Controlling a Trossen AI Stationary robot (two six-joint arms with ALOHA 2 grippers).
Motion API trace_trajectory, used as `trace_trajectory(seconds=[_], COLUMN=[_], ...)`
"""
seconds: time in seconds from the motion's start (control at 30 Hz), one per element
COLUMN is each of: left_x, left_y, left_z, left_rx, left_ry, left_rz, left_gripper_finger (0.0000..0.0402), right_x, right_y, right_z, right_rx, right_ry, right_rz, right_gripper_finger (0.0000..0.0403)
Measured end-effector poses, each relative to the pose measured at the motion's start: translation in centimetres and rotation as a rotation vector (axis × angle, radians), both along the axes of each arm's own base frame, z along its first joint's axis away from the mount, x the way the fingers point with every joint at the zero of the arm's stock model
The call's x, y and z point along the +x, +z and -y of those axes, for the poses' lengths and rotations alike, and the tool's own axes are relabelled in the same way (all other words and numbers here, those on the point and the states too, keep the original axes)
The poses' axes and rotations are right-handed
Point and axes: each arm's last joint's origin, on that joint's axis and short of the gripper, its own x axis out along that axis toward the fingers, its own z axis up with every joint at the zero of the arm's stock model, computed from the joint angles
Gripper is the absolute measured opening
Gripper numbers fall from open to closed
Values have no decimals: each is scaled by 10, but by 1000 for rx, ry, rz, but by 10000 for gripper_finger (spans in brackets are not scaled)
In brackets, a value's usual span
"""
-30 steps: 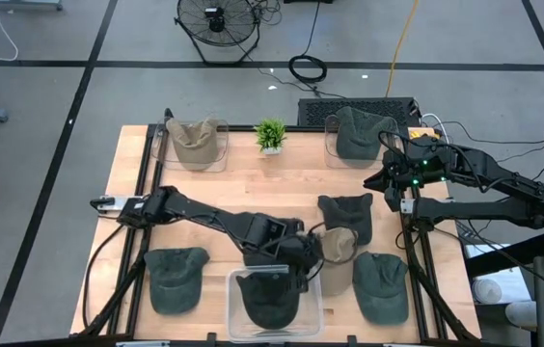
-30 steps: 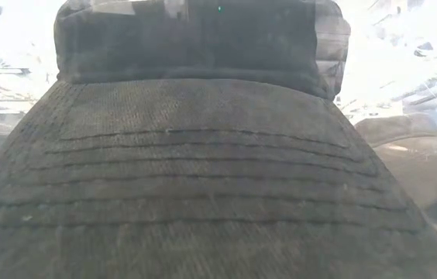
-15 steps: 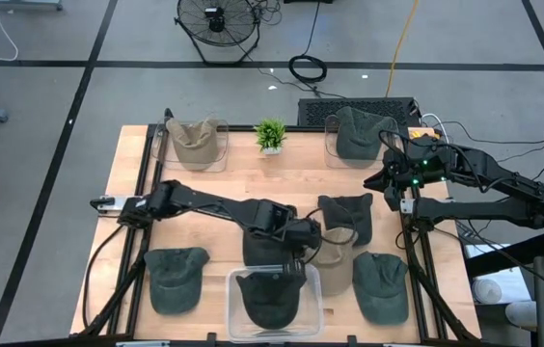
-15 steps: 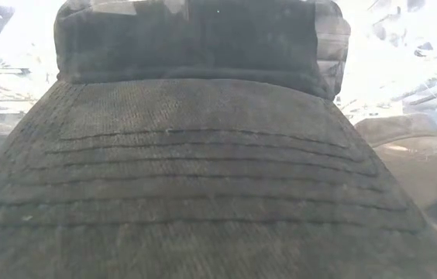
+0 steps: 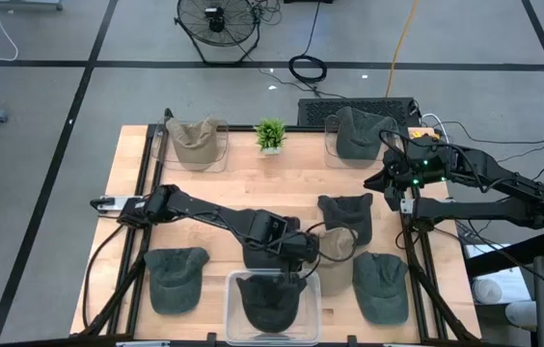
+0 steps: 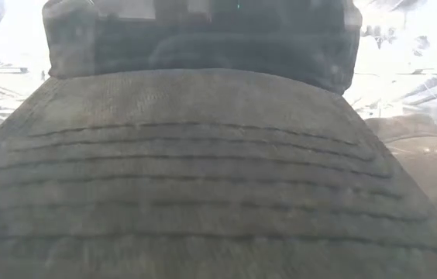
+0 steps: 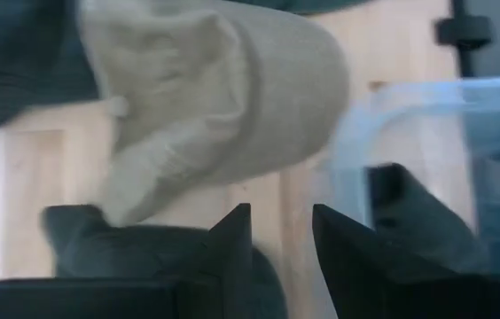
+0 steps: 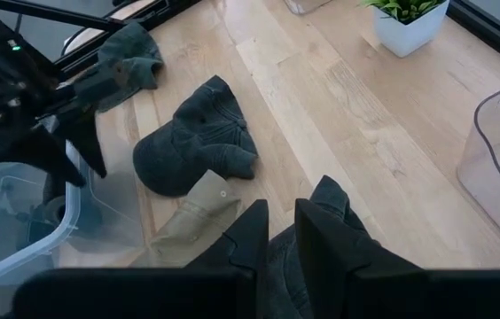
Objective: Pick & Place hat
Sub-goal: Adjust the white transparent bin, then put the left dark gray cap into the right transparent bin
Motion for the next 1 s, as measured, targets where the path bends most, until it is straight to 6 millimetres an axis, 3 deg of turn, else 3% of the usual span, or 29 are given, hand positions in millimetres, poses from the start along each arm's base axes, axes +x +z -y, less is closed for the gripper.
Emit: trace_trajectory(seconds=[0.13, 0.33, 0.63, 0.83, 1.0], left_x=[-2, -19, -71, -113, -133], left_y=[8, 42, 131, 182, 202], left_z=[-20, -49, -66, -80, -96], left_rx=[36, 6, 8, 15, 65], left_ry=[79, 218, 281, 308, 321], left_rz=[2, 18, 281, 464, 535], left_gripper_finger=[131, 131, 131, 131, 131], right_x=[0, -3, -3, 28, 64], right_y=[0, 4, 68, 87, 89], right_z=[0, -2, -8, -8, -10], right_rx=[2, 42, -143, -184, -204], right_ry=[-1, 26, 89, 161, 228], right_rz=[1, 26, 217, 177, 99], right_gripper_finger=[50, 50, 50, 50, 50])
